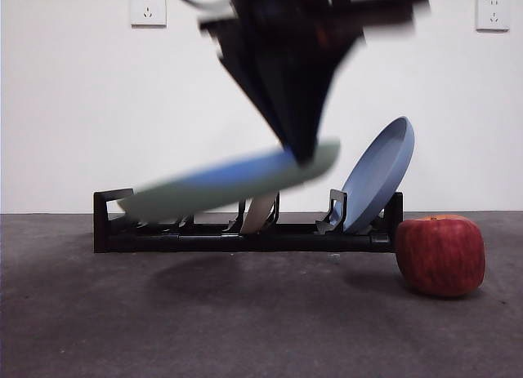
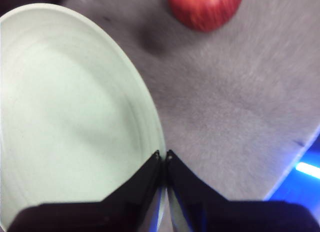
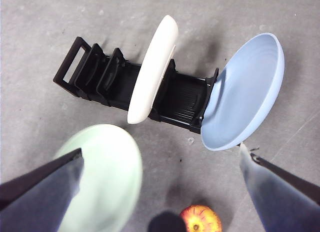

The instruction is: Take the green plate from the plate rack,put the plate on the table,take the apple from the table,put the apple in the plate

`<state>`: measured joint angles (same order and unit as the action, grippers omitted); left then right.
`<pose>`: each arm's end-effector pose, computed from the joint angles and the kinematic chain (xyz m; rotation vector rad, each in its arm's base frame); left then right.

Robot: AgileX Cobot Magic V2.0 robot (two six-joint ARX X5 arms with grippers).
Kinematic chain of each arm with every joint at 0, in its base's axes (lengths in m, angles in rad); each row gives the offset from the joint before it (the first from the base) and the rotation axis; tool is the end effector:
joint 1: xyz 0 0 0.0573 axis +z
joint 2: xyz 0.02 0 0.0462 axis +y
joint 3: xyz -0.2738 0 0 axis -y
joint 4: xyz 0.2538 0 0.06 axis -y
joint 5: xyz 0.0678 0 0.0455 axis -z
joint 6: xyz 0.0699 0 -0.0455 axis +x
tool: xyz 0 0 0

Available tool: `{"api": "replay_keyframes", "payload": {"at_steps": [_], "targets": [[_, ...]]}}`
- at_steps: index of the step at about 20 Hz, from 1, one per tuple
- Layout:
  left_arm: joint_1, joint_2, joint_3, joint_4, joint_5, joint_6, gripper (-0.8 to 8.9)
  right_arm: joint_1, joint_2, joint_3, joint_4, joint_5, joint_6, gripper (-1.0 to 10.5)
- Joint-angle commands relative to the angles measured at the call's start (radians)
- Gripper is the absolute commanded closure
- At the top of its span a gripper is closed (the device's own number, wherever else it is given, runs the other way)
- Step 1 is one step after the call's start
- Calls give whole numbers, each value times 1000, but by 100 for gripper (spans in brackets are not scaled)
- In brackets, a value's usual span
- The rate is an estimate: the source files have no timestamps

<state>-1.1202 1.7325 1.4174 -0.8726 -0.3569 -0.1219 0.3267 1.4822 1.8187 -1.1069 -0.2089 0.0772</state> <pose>0.1848 -0.3259 0.2285 0.7085 0.9294 -0.6089 0.2920 0.1143 0.4218 0.0257 0.7969 0.4782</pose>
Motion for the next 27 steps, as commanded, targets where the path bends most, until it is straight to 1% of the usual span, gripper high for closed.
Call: {"api": "replay_keyframes", "payload": {"at_steps": [1, 7, 13, 16, 17, 19, 20, 21, 24, 27], "targets": [[6, 70, -5, 7, -10, 26, 822, 0, 6, 2, -1, 1, -11, 415], [24, 207, -5, 25, 2, 26, 823, 0, 6, 2, -14, 2, -22, 415], [45, 231, -5, 63, 124, 29, 822, 0, 6, 2, -27, 1, -28, 415], [59, 231, -5, 53, 129, 29, 808, 0, 6, 2, -27, 1, -28, 415], [64, 231, -5, 49, 129, 28, 772, 0, 6, 2, -27, 1, -28, 415], [71, 231, -5, 50, 128, 21, 615, 0, 6, 2, -34, 1, -28, 415], [73, 230, -4, 50, 129, 21, 570, 0, 6, 2, -42, 1, -28, 415], [75, 227, -4, 49, 129, 22, 555, 0, 6, 2, -48, 1, -29, 415], [75, 185, -2, 13, 129, 22, 555, 0, 6, 2, -50, 1, -29, 415], [56, 50, -2, -41, 129, 22, 556, 0, 6, 2, -56, 5, -29, 415]]}}
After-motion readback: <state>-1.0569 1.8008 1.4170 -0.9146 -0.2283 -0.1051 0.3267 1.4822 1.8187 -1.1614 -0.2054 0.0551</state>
